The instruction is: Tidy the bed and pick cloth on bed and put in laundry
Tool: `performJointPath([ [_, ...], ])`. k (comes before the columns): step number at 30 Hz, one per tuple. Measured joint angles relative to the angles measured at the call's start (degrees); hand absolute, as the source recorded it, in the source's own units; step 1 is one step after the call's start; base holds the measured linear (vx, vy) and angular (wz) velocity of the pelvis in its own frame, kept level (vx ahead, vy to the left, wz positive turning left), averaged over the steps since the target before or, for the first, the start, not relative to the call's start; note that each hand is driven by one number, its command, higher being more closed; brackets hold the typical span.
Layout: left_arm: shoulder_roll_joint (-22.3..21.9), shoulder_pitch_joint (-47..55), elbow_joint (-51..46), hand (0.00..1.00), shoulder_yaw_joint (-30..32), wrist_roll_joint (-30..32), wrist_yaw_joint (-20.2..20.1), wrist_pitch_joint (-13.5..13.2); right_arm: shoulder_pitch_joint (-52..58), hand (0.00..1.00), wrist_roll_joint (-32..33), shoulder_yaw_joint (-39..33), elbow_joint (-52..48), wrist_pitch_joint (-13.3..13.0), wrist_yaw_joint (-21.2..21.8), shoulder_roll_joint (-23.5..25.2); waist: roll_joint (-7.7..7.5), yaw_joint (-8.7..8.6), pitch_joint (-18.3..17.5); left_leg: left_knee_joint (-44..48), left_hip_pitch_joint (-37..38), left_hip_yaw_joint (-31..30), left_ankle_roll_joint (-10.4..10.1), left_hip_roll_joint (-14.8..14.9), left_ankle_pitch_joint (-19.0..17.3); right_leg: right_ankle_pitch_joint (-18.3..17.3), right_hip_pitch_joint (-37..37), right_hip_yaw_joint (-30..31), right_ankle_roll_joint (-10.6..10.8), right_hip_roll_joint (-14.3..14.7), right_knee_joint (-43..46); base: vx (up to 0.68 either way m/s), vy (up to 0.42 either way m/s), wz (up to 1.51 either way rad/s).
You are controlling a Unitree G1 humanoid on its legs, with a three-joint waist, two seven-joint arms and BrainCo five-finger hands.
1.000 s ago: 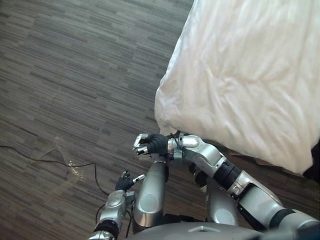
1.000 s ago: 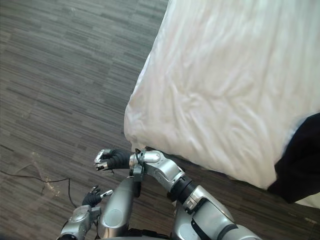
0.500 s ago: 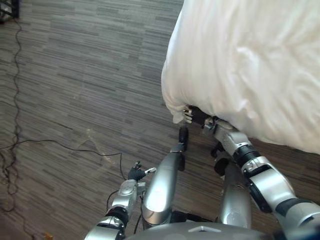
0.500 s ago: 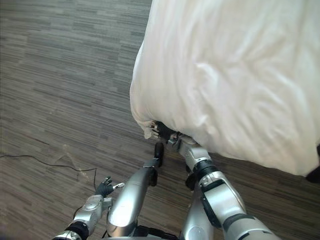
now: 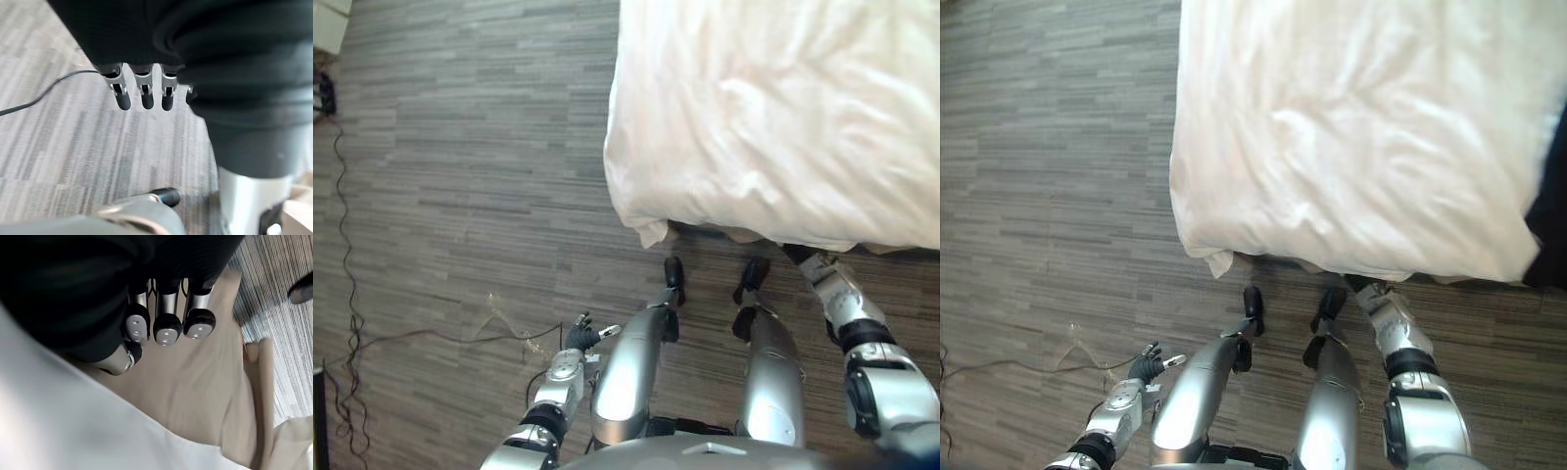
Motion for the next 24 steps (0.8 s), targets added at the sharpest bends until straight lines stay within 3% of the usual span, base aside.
performJointPath([
  [3, -0.25, 0.49, -0.82, 0.00, 1.38, 0.89, -0.02, 0.46, 6.39, 1.00, -0.84, 0.00, 0.01, -0.44, 0.36, 4.00, -2.30, -1.10, -0.16, -1.63, 4.14, 1.00, -0.38, 0.42, -0.27, -0.24, 3.43, 0.43, 0.18, 0.67, -1.20, 0.08, -0.007, -0.21],
  [5, -0.60, 1.43, -1.99, 0.00, 1.62, 2.24, -0.06, 0.77, 11.16, 1.00, -0.47, -0.20, -0.07, -0.45, 0.19, 7.42, -4.30, -2.71, -0.18, -2.83, 7.62, 1.52, -0.66, 0.68, -0.54, -0.19, 6.73, 0.80, 0.42, 1.42, -2.65, 0.12, -0.013, -0.17],
  [7, -0.60, 2.02, -2.72, 0.00, 1.84, 2.87, -0.06, 1.31, 13.89, 1.00, 0.03, -1.16, -0.88, -0.58, -0.03, 8.70, -5.48, -2.83, -0.35, -3.52, 9.87, 2.72, -0.79, 0.98, -0.93, 0.03, 8.54, 1.67, 0.66, 2.00, -3.73, 0.08, -0.006, -0.32],
  [9, -0.59, 3.30, -3.69, 0.00, 3.71, 4.79, 0.12, 2.07, 18.90, 1.00, 3.91, -4.29, -5.06, -2.34, 0.04, 10.59, -7.36, -3.40, -0.53, -3.72, 13.28, 4.38, -1.03, 1.47, -1.97, 0.53, 11.49, 2.97, 1.13, 2.81, -5.12, 0.10, -0.007, -0.44],
  [13, -0.35, 5.40, -3.83, 0.00, 5.93, 5.17, 0.19, 2.80, 24.87, 1.00, 5.95, -8.38, -12.86, -5.37, 1.64, 11.30, -9.04, -5.03, -1.57, -4.72, 17.73, 6.42, -0.95, 1.59, -2.89, 0.74, 14.66, 4.77, 0.98, 3.43, -6.00, 0.11, 0.013, -0.36],
  [15, 0.23, 7.56, -3.79, 0.00, 6.27, 5.22, 0.25, 2.86, 29.62, 1.00, 5.96, -10.30, -20.52, -6.76, 4.24, 12.92, -10.54, -5.98, -4.02, -5.92, 20.42, 7.87, -1.36, 1.81, -3.47, 0.81, 16.46, 6.06, 1.08, 4.15, -6.87, 0.09, 0.017, -0.33],
  [20, 0.94, 11.21, -3.82, 0.00, 7.93, 5.45, 0.14, 2.85, 34.62, 1.00, 4.78, -10.78, -34.68, -7.08, 10.91, 15.18, -13.06, -6.01, -9.44, -7.85, 25.01, 9.82, -1.91, 2.32, -4.29, 0.82, 20.02, 7.57, 1.10, 5.53, -8.94, 0.10, 0.005, -0.24],
  [24, 1.07, 12.09, -3.84, 0.00, 7.89, 6.60, 0.04, 3.11, 32.94, 1.00, 1.67, -7.93, -42.22, -5.11, 14.30, 15.15, -13.31, -5.69, -11.55, -8.64, 26.08, 9.81, -1.90, 2.13, -4.30, 0.83, 20.95, 7.57, 1.12, 5.52, -9.26, 0.01, 0.003, -0.02],
])
